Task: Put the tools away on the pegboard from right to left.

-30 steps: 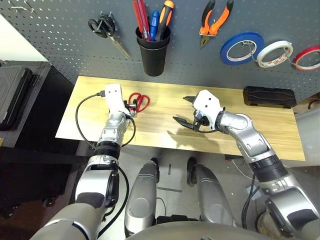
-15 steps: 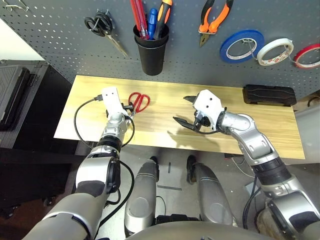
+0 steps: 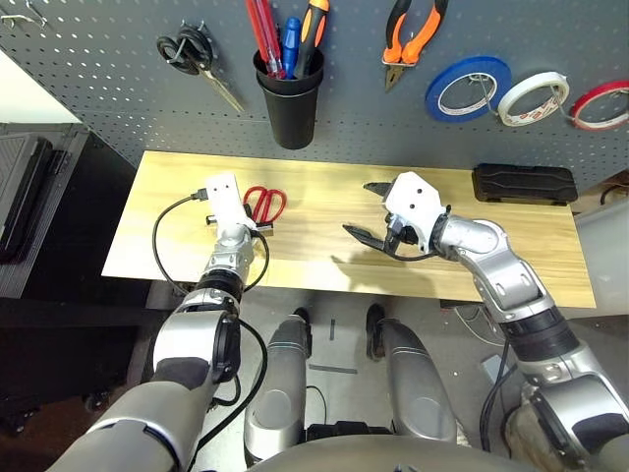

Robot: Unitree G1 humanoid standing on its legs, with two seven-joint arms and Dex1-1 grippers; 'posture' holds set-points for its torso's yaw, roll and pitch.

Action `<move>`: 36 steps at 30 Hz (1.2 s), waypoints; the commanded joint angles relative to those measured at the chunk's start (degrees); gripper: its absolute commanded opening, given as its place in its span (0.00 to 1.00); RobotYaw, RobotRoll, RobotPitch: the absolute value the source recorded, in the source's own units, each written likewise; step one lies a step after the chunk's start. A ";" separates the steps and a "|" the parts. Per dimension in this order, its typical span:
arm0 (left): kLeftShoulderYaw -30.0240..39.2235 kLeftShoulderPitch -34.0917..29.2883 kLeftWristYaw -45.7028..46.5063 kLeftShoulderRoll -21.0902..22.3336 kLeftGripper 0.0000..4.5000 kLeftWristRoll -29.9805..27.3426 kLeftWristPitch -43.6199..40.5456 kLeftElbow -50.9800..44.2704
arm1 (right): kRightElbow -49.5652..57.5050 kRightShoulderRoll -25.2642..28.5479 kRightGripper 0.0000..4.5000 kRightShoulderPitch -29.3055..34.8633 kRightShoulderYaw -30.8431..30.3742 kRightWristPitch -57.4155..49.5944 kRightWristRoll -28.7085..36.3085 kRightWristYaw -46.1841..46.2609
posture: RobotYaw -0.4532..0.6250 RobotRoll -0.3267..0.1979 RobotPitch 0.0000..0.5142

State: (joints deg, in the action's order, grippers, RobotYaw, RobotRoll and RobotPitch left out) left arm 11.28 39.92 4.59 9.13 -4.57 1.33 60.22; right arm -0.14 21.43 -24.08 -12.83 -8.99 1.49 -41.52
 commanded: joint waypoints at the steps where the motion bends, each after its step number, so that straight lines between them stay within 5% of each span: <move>1: -0.35 -8.98 -1.53 -3.27 0.00 -1.78 -0.44 -11.92 | -2.97 0.90 1.00 1.06 2.10 5.95 2.27 -1.94 | 0.60 0.62 0.65; 8: -1.64 -25.81 -1.60 -8.32 0.00 -4.37 -6.06 -46.87 | -11.36 1.85 1.00 -0.41 5.06 15.96 5.28 -6.05 | 0.68 0.62 0.61; 17: -3.29 -36.62 -2.45 -11.12 0.00 -7.31 -8.13 -72.32 | -20.31 1.76 1.00 -3.79 8.36 25.68 10.85 -13.24 | 0.75 0.62 0.55; 26: -2.49 -32.64 -2.19 -9.67 0.00 -12.45 -15.04 -84.80 | -19.28 2.55 1.00 -4.45 12.87 25.80 21.30 -22.71 | 0.76 0.62 0.48; 36: 2.95 -21.34 0.21 -6.02 0.00 -16.72 -21.04 -86.50 | -9.68 7.29 1.00 -3.97 18.95 16.03 30.63 -25.05 | 0.73 0.62 0.44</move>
State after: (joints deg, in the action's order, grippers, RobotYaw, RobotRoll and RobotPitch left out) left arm 13.52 18.58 4.17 3.00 -20.31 -18.44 -24.94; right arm -11.52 27.80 -28.98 5.00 8.74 30.77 -66.06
